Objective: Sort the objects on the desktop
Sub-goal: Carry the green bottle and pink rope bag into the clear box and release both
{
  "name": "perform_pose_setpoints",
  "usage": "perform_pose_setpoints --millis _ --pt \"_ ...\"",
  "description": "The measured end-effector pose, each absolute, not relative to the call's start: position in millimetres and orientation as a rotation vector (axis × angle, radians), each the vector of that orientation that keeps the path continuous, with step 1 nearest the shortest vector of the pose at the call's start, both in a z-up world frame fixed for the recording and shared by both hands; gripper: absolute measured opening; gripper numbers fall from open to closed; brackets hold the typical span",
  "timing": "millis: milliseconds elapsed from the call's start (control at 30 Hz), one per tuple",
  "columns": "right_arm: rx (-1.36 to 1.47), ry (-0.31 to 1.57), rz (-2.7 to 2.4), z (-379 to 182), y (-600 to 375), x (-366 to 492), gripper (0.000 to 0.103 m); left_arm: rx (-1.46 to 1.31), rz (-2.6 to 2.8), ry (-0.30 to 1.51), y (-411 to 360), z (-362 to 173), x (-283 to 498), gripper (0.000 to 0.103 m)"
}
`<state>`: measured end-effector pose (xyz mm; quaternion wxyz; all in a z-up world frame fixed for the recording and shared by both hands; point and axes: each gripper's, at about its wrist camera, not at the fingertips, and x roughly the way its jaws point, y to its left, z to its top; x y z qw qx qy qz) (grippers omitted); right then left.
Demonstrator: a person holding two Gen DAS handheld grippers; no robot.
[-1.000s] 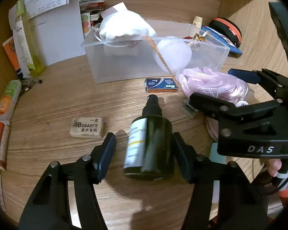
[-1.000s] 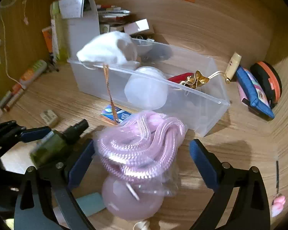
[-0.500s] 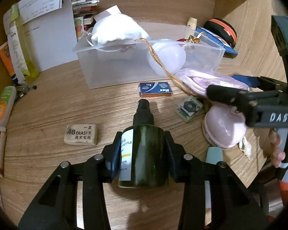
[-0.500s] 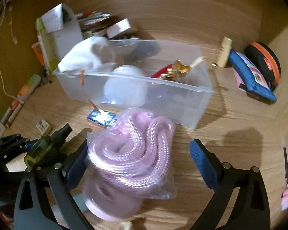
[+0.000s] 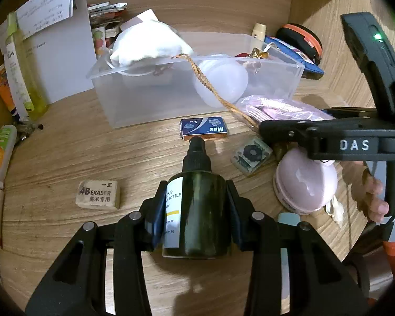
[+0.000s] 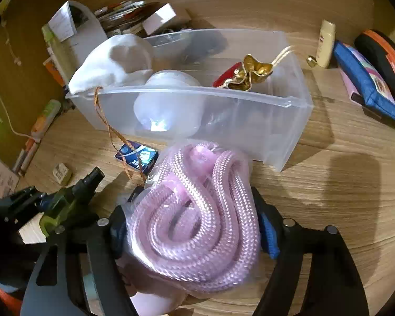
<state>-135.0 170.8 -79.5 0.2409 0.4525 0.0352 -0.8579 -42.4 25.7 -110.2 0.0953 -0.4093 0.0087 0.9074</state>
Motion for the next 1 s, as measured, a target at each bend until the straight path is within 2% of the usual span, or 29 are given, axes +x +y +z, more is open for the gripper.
perform_pose_setpoints --millis 467,1000 --pt "1.110 -0.032 -2.384 -39 210 -111 0.065 -1.103 2.725 -0.027 21 -81 -35 0.041" --pt "0.903 -0.018 -2.468 19 222 -99 0.065 -0.955 2.877 0.027 8 -31 -38 0.041"
